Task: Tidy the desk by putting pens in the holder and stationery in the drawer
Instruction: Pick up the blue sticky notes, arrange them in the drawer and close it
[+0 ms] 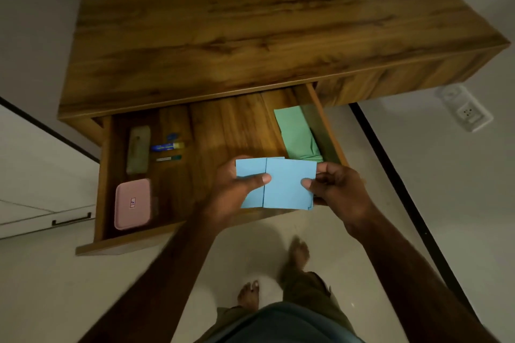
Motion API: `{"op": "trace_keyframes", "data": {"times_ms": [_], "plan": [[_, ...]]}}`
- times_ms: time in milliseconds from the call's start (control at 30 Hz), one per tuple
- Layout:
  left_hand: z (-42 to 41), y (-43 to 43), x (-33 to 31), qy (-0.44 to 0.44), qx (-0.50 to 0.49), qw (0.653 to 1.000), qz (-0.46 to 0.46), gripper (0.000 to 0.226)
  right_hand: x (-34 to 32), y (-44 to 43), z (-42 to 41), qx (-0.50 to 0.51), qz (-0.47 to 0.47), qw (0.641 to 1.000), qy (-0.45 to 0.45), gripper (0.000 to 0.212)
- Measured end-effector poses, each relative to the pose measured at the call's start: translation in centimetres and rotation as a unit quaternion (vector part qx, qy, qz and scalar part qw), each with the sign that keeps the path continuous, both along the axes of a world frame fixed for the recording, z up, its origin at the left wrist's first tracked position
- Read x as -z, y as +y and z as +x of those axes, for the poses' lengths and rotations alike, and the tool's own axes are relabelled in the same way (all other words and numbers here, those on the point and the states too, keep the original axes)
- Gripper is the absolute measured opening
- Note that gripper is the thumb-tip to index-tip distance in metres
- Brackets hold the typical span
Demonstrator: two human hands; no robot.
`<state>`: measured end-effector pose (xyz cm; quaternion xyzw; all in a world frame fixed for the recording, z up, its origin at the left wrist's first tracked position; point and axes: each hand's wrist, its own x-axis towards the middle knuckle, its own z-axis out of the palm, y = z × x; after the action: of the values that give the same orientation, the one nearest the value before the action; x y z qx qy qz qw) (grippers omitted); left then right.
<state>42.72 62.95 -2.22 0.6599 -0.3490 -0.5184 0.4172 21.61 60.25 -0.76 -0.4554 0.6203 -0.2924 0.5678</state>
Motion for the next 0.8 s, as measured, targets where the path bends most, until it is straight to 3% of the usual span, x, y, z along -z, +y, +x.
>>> {"op": "trace_keyframes", "data": {"times_ms": [167,333,667,800], "plan": [[0.9,-3.8,2.0,-0.014,-0.032,0.999,0.017,0.037,1.3,-6.2,1.3,-0.101,-0.002,0.994,0.038,0.044],[0.9,-6.8,3.6,-0.026,-0.084,0.994,0.058,0.054,3.9,-11.9,1.7,-0.185,0.003,0.981,0.055,0.034],[3.2,-9.4,5.1,-0.048,-0.209,0.973,0.084,0.045,9.3,-15.9,1.9,-0.265,0.015,0.945,0.193,0.032],[4.3,-10.1,5.4,-0.056,-0.17,0.981,0.079,0.038,11.1,-15.2,2.3,-0.302,0.022,0.93,0.206,0.033]]}}
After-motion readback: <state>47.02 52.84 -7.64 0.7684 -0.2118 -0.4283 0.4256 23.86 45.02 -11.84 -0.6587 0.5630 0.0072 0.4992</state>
